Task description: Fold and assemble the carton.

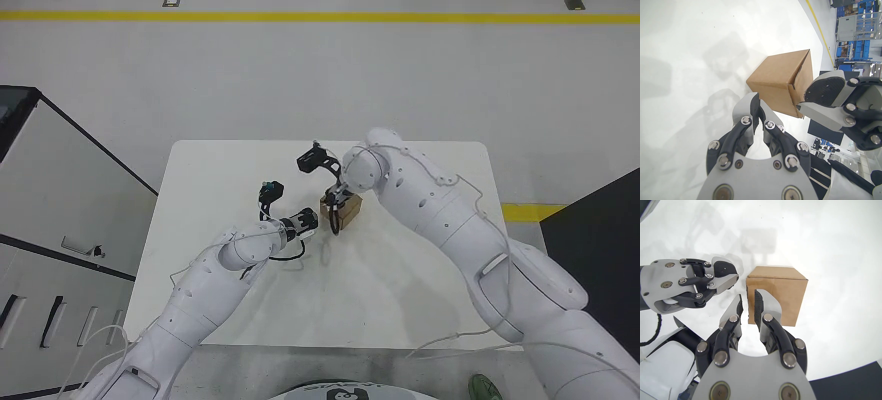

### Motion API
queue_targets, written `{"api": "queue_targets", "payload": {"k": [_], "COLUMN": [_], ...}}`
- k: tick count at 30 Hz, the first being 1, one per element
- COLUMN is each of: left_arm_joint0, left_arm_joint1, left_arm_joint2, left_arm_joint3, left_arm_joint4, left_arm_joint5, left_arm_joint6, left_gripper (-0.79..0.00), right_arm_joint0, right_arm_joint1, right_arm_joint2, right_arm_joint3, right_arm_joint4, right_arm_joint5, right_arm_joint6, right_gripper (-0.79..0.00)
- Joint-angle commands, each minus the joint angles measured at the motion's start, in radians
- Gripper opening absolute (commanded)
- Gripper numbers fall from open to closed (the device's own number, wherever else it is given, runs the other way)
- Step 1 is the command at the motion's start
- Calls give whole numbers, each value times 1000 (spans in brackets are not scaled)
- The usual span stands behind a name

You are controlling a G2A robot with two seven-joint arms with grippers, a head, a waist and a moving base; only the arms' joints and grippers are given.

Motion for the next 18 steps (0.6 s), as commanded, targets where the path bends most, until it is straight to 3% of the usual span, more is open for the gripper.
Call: {"api": "queue_targets", "payload": {"k": [1, 3, 18], "left_arm_joint0": [0, 0, 0], "left_arm_joint1": [0, 0, 0], "left_arm_joint2": [0, 0, 0], "left_arm_joint3": [0, 0, 0], "left_arm_joint4": [0, 0, 0], "left_arm_joint5": [0, 0, 0], "left_arm_joint6": [0, 0, 0], "left_gripper": [-785, -785, -785], "right_arm_joint0": [-2, -4, -36], "right_arm_joint1": [2, 5, 8], "right_arm_joint2": [13, 26, 51], "right_arm_joint3": [9, 15, 21], "right_arm_joint4": [11, 21, 20], "right_arm_joint5": [6, 11, 55], "right_arm_joint6": [-2, -7, -17], "right_gripper": [-739, -785, -785]}}
